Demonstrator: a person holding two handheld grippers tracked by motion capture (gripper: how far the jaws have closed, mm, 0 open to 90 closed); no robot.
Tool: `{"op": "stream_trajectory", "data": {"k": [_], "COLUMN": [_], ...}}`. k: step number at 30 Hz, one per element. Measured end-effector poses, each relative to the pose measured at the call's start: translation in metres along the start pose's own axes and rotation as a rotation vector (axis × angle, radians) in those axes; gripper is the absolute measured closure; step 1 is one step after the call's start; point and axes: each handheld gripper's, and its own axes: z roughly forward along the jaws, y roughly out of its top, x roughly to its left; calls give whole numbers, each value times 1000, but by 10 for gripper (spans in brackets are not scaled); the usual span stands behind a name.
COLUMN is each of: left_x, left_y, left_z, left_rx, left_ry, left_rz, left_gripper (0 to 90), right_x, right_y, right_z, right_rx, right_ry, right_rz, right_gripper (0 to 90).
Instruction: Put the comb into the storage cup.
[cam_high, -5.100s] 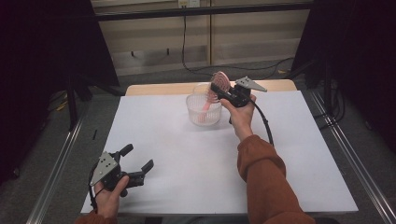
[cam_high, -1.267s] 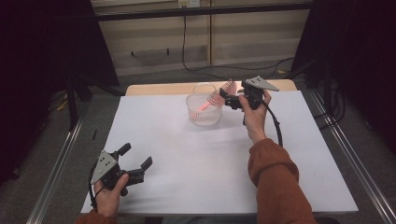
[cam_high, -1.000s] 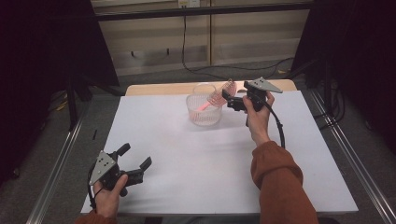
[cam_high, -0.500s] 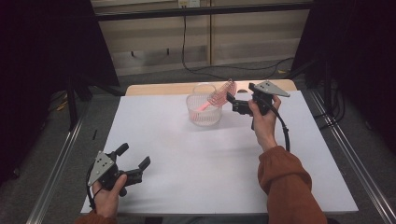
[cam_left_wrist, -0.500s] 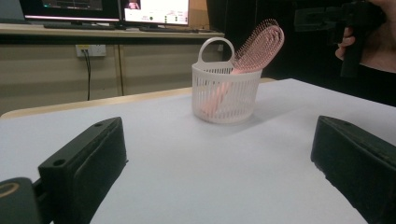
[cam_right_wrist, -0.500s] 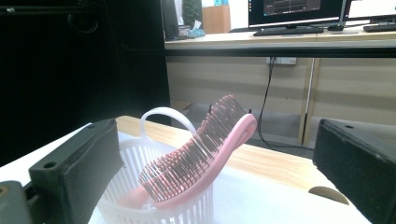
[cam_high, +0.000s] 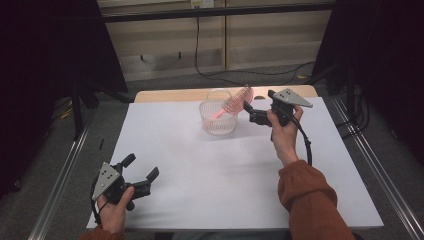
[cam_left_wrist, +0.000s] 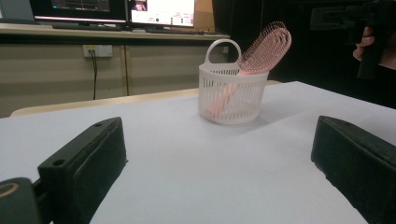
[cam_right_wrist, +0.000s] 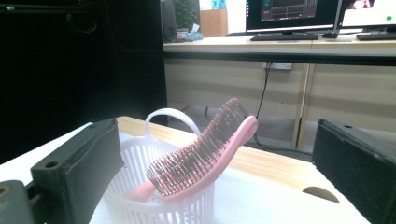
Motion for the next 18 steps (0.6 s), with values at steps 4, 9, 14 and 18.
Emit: {"op": "stream_trajectory", "data": {"k": [4, 9, 14, 18], "left_x": [1, 0, 0, 2], "left_y": [0, 1, 0, 1], "left_z": [0, 2, 3, 4], "left_rx": [4, 7, 13, 10], "left_ry": [-2, -8, -16, -12], "left_rz": [0, 5, 6, 1], "left_gripper": [33, 33, 33, 33], "right_x": [-1, 1, 2, 4], "right_y": [0, -4, -11, -14], "right_z": [-2, -5, -11, -15], "right_rx": [5, 9, 12, 8], "right_ry": [-9, -16, -3, 2], "right_rz": [-7, -8, 4, 8], "right_gripper": [4, 0, 0, 0]}}
